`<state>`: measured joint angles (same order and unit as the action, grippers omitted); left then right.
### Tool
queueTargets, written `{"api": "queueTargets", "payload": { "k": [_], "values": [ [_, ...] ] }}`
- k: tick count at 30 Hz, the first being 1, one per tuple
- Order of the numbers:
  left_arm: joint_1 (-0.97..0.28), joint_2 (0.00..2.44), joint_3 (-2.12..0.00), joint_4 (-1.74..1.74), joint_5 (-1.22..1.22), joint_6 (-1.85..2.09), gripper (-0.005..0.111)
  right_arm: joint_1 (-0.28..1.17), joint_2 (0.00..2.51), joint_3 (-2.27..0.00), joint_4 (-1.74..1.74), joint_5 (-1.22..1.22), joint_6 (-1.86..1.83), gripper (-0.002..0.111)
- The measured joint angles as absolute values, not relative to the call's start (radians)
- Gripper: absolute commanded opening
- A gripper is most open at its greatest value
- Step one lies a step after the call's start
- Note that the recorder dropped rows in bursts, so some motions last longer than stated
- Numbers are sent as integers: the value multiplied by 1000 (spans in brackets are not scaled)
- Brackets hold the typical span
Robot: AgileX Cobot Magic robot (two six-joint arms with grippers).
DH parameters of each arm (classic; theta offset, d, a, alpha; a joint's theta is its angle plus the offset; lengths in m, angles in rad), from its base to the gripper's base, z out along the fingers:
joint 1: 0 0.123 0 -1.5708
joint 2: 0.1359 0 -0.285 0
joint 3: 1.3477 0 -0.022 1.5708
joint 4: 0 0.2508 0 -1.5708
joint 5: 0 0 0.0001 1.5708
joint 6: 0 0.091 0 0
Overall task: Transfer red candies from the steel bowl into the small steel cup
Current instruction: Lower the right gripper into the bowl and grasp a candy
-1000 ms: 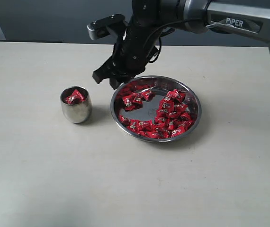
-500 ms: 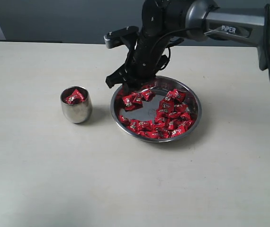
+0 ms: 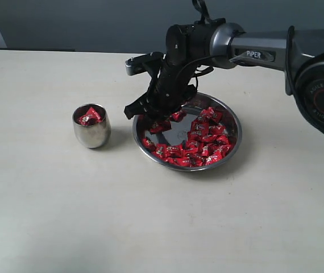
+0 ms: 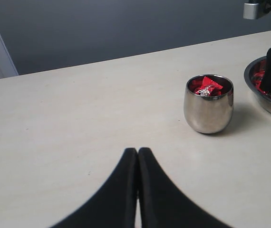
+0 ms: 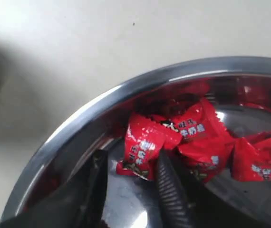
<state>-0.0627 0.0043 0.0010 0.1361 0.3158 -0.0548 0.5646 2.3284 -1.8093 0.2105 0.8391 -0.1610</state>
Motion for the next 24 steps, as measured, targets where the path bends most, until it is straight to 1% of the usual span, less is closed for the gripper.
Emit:
{"api": "queueTargets", "payload": {
  "k": [7,9,13,15,24],
  "values": [
    [-63,4,1,136,316,-55,0,565,2339,-1809,212,824,-161,34],
    [-63,4,1,136,316,-55,0,565,2339,-1809,212,822,-161,28],
    [-63,4,1,136,316,-55,0,565,2341,-1809,212,820,-161,6],
    [-63,4,1,136,316,-55,0,565,2346,-1809,212,820,-161,-1],
    [-63,4,1,136,316,-55,0,565,2323,-1809,219,824,-161,-1]
  ]
}}
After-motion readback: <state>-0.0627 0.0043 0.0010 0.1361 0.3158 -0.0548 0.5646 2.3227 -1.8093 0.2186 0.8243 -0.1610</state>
